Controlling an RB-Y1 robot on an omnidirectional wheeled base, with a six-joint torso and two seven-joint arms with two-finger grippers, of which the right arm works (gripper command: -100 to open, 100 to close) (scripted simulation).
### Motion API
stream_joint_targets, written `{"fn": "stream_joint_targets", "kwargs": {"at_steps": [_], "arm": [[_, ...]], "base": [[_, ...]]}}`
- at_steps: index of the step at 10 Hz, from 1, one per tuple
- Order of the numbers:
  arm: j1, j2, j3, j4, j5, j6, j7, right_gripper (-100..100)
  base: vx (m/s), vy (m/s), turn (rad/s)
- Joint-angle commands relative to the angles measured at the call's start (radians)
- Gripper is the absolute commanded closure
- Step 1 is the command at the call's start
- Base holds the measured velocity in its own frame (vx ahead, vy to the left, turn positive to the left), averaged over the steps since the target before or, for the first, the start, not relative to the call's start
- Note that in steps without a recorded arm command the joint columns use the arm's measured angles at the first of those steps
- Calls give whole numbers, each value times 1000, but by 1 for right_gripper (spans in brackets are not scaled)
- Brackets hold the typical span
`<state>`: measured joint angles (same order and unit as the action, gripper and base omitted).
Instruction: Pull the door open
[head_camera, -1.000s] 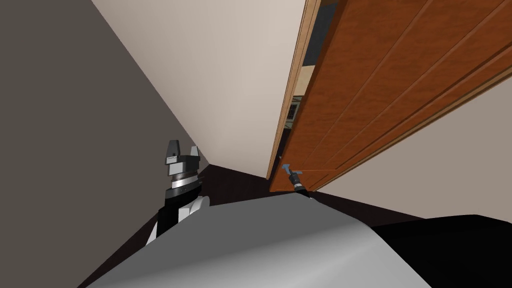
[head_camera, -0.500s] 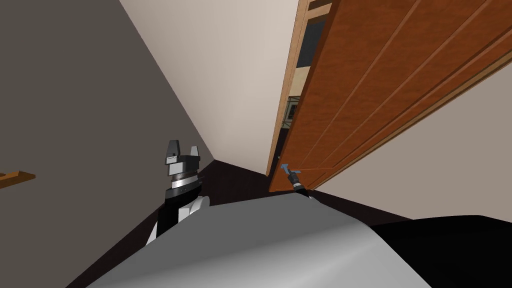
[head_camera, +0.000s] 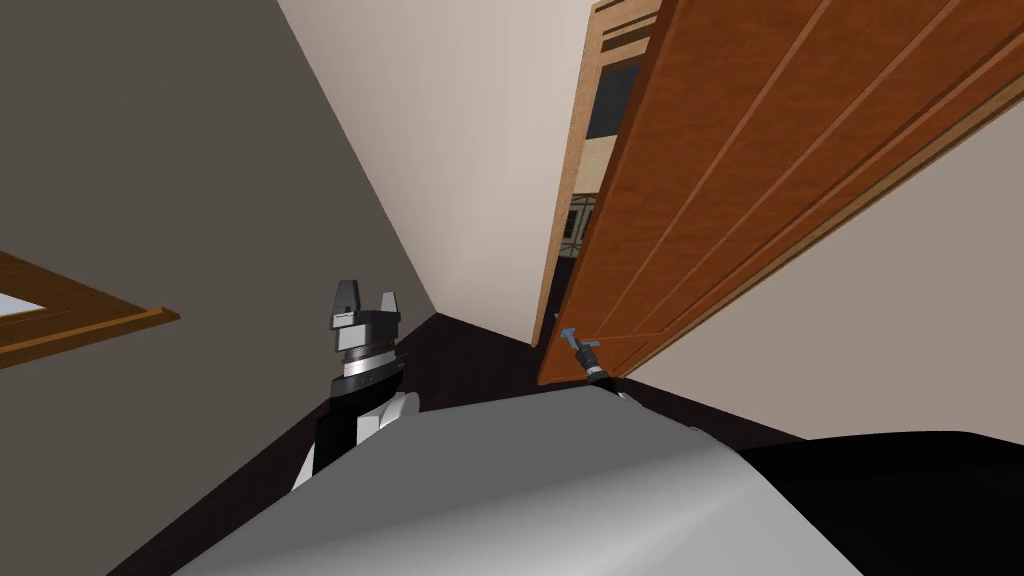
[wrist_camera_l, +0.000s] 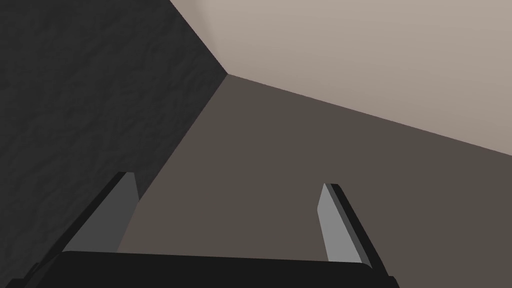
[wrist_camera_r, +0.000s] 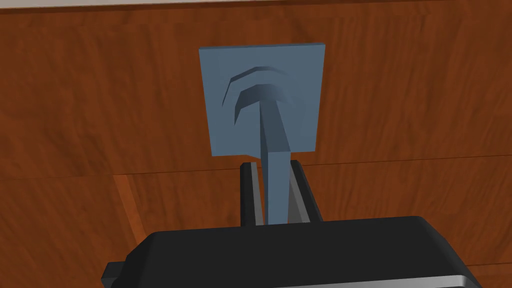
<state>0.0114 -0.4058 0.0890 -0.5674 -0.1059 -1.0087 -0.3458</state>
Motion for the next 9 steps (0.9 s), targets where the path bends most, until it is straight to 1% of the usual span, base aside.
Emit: {"fn": "stream_joint_targets", "kwargs": {"at_steps": [1, 2, 3, 4, 5, 6, 7, 9], "arm": [[29, -3, 3, -30, 0, -5, -4, 100], [43, -16, 8, -21, -1, -32, -17, 100], [49, -21, 10, -18, -1, -42, -21, 100], [66, -36, 16, -8, -2, -73, -36, 100], [77, -46, 20, -2, -2, -93, -45, 100], [77, -46, 20, -2, -2, -93, -45, 100], [77, -46, 20, -2, -2, -93, -45, 100], [95, -62, 27, 9, -3, -127, -61, 100]], "base": [[-173, -35, 122], [-191, -79, 214], [-170, -74, 162], [-187, -63, 220], [-237, -73, 208], [-174, -48, 74], [-68, -12, -10], [-100, -37, 144]]}}
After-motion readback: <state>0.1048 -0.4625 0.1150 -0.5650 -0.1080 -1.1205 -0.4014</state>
